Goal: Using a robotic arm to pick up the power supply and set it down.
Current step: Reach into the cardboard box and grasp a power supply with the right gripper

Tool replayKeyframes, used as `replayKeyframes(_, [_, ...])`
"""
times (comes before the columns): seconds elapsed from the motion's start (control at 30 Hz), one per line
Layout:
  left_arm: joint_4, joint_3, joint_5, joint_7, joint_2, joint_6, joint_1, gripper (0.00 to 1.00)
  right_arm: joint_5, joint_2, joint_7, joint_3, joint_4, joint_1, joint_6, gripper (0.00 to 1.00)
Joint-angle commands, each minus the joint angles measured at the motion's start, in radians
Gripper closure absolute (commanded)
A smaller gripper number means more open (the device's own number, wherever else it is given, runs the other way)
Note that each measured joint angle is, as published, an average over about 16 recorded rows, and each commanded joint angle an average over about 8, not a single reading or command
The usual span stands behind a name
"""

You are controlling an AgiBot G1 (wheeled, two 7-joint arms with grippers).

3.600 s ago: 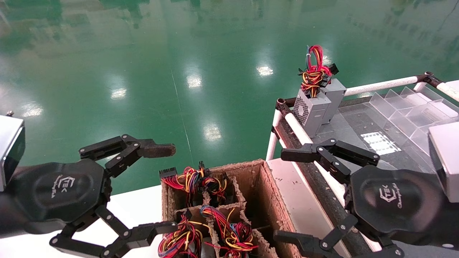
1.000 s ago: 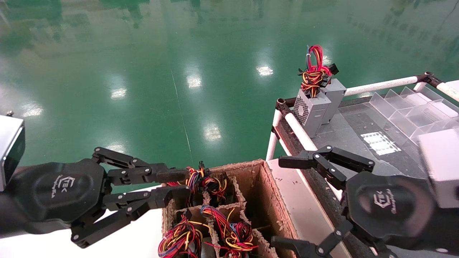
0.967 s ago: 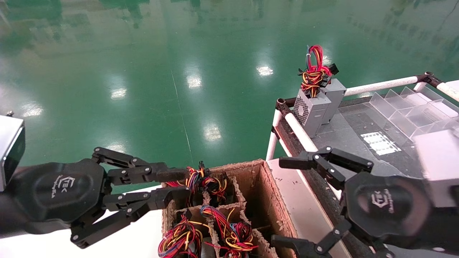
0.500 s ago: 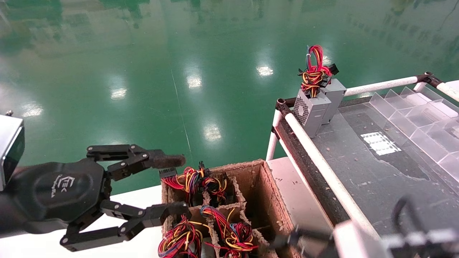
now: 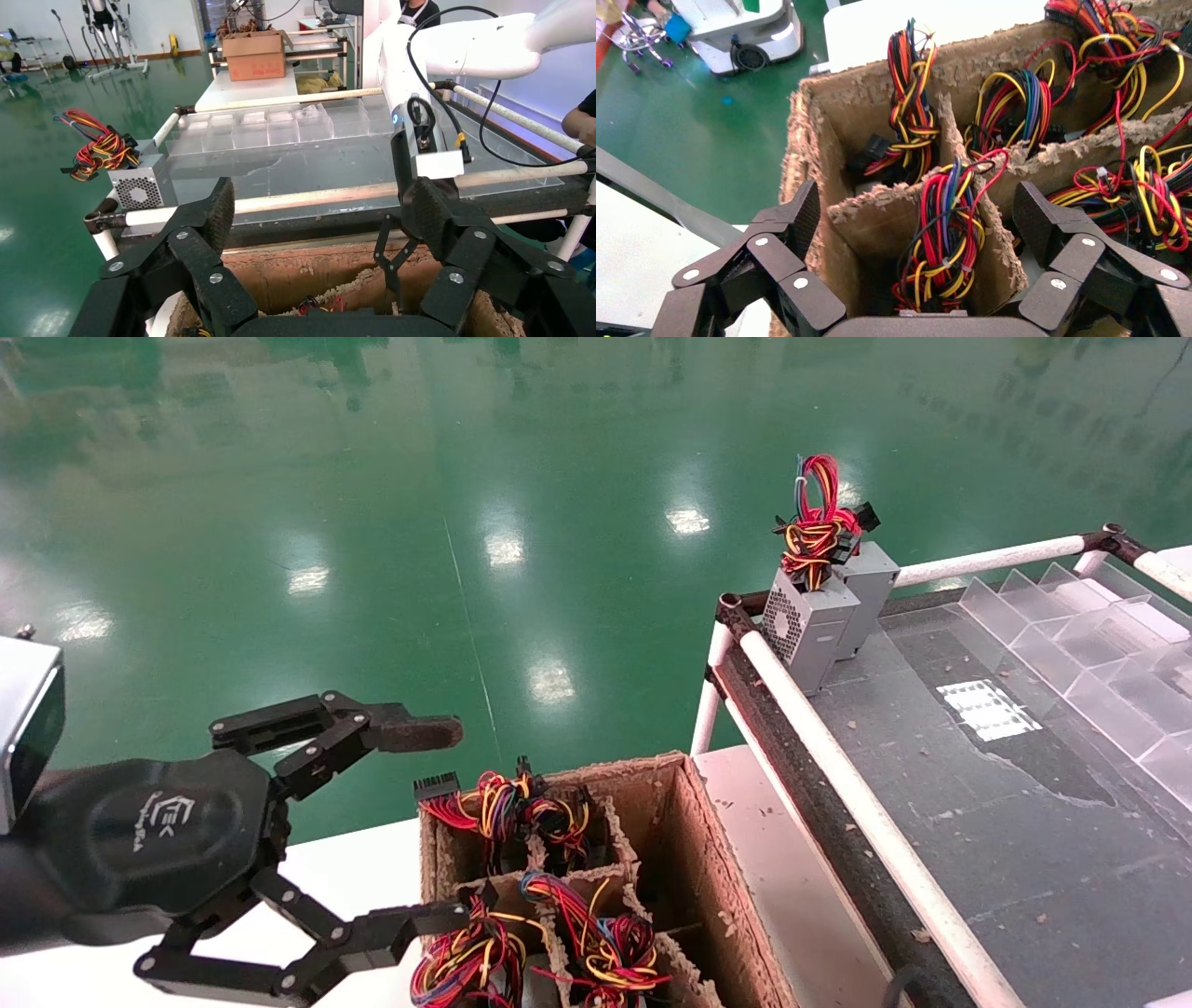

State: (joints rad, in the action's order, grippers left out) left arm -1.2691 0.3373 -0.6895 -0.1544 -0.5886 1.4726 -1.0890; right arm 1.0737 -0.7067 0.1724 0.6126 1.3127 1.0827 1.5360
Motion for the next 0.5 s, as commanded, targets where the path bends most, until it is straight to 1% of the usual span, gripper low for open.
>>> replayKeyframes(0.03, [0.000,0.000,0.000,0.000,0.000,0.000,0.000,0.00,0.011,-0.007,-0.006,0.011,-0.003,-0.001,-0.007,1.00])
replayKeyframes(0.5, [0.000,0.000,0.000,0.000,0.000,0.000,0.000,0.00,0.073,-0.048,-0.021,0.036,-0.004,-0.014,-0.065,1.00])
